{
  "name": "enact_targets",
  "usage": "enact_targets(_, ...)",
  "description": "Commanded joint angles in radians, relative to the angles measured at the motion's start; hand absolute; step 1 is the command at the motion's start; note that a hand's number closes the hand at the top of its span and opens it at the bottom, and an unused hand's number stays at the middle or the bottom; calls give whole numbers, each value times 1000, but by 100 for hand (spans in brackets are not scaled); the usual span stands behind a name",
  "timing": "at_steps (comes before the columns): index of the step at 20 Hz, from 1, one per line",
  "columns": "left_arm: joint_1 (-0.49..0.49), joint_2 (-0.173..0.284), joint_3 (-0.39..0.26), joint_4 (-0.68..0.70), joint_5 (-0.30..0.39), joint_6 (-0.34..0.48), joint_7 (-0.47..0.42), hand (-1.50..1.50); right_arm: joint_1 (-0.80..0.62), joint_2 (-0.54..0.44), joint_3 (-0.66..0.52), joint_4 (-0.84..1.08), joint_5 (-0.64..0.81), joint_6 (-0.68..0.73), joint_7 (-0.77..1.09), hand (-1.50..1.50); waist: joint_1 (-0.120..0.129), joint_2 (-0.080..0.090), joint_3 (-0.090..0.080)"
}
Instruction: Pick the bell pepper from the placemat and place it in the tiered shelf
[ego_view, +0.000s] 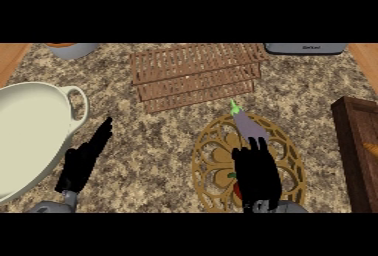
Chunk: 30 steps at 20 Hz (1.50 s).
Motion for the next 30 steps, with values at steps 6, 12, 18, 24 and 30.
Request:
enact_targets(6,13,-24,35,6,-19,-29,18,0,88,-5,14,81,117,-101,-114,150,1,15,7)
enact_targets(12,31,-64,20,-63,-68,-5,80,0,31,28,-49,8,175,-38,-102,150,1,14,7)
enact_targets(18,43,-20,79,-4,-30,-79,8,0,113,15,-215,-119,57,-61,-133,150,-4,15,7)
enact_targets(24,18,-68,72,49,-68,-49,-26,0,65,3,-362,-375,-30,63,-74,150,-13,12,5)
enact_targets(30,40,-50,75,-31,-70,-62,27,0,-45,-26,-469,-506,-3,82,-55,150,-4,12,6)
